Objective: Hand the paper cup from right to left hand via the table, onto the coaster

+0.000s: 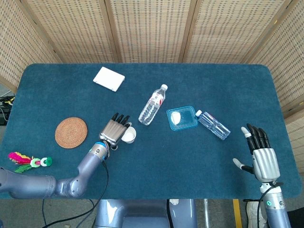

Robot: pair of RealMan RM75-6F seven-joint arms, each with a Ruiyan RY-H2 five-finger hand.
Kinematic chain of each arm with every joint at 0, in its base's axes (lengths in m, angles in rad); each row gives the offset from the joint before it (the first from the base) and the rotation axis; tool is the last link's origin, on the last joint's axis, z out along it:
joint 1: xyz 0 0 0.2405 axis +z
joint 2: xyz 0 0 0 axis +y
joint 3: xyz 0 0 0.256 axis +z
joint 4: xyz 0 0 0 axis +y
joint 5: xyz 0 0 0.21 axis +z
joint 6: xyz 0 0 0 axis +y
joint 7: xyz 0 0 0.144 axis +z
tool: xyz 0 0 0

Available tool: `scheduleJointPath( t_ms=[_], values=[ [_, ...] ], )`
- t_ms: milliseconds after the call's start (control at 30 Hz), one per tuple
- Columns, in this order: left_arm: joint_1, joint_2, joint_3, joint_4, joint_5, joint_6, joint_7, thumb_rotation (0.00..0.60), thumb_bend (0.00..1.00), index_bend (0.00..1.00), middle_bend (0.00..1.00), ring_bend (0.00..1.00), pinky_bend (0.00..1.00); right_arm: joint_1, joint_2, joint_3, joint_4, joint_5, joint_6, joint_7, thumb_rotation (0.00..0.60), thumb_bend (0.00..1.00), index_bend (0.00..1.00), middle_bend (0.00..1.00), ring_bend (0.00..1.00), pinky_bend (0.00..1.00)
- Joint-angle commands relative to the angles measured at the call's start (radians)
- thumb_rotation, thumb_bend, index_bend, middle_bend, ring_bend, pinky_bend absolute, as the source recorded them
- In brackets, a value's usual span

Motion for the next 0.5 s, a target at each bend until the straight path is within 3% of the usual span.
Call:
scheduleJointPath(
  t_ms=[33, 200, 500],
  values=[
    [-0.001, -0.015, 0.009, 0.013, 0.014, 0.009, -0.013, 0.600, 0.23, 0.22, 0.00, 0.00, 0.00, -0.001, 0.000, 0.002, 0.000, -0.001, -0.001, 0.002, 0.600, 0.08, 0.00, 0.00, 0.00, 0.00],
    [0.003, -0.027, 0.019, 0.025, 0.031, 0.021, -0.034, 0.600, 0.34, 0.28, 0.00, 0.00, 0.00, -0.003, -0.001, 0.006, 0.000, -0.005, -0.002, 0.005, 0.600, 0.08, 0.00, 0.00, 0.00, 0.00],
    [0.012, -0.012, 0.025, 0.016, 0.056, 0.032, -0.074, 0.600, 0.35, 0.29, 0.00, 0.00, 0.00, -0.007, 0.000, 0.011, -0.002, -0.014, -0.002, 0.009, 0.600, 0.08, 0.00, 0.00, 0.00, 0.00]
  ],
)
